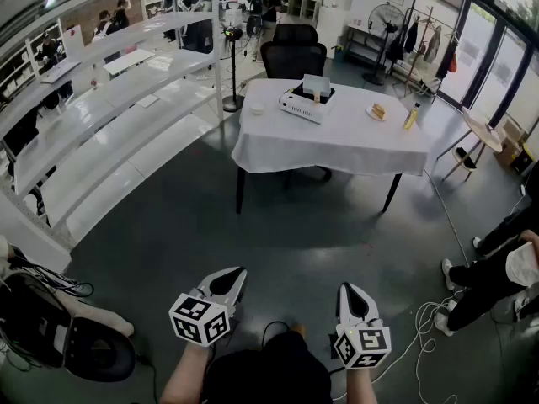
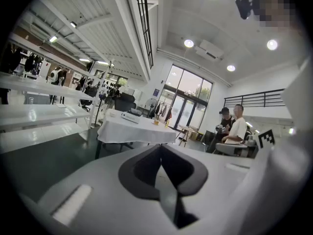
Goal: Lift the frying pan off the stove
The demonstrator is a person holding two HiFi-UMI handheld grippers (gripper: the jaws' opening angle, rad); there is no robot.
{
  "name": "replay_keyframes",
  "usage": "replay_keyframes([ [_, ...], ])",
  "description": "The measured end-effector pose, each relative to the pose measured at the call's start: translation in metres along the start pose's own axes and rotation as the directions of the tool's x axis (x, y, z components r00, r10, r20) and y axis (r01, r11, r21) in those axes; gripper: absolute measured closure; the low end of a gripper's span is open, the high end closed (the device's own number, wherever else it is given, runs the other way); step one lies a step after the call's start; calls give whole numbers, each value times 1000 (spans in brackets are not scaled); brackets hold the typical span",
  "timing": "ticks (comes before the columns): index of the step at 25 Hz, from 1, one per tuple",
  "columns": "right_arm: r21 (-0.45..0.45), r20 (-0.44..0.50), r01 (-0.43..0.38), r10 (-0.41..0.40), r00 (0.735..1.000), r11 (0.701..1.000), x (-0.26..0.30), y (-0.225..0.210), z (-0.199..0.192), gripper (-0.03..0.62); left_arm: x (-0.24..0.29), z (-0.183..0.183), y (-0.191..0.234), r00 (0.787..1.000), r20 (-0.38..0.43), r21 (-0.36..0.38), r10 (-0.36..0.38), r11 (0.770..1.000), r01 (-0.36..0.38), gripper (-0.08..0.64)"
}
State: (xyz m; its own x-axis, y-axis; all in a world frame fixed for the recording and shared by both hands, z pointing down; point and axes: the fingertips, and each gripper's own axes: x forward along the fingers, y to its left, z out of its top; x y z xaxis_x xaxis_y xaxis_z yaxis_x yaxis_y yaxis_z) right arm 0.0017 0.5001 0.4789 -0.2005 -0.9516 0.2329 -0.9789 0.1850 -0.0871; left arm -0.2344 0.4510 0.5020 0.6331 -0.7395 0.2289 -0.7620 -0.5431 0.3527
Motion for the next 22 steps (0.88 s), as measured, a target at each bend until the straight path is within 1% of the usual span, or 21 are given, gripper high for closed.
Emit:
replay_keyframes([
  [4, 6, 22, -4, 4, 1000, 1000, 1, 11, -2, 588, -9, -3, 5, 1000, -6, 6, 10, 1000, -10, 500],
  [10, 5, 0, -40, 40, 999, 999, 4, 30, -14, 588, -20, -11, 8, 1000, -1, 2, 7, 1000, -7, 499],
  [15, 18, -18, -47, 47, 999, 999, 1, 41, -24, 588, -28, -13, 6, 1000, 8, 1, -10, 1000, 10, 497],
  [18, 24, -24, -47, 48, 999, 999, -1, 46, -27, 588, -33, -12, 8, 1000, 17, -23, -16, 1000, 17, 469],
  [19, 25, -26, -48, 48, 999, 999, -1, 47, -27, 586, -34, -12, 10, 1000, 20, -34, -15, 999, 16, 426],
  [21, 25, -33, -52, 53, 998, 998, 1, 48, -29, 588, -32, -12, 14, 1000, 22, -60, -17, 998, 18, 173],
  [22, 23, -38, -55, 56, 998, 998, 2, 48, -30, 588, -31, -10, 17, 1000, 29, -67, -10, 998, 12, 117],
])
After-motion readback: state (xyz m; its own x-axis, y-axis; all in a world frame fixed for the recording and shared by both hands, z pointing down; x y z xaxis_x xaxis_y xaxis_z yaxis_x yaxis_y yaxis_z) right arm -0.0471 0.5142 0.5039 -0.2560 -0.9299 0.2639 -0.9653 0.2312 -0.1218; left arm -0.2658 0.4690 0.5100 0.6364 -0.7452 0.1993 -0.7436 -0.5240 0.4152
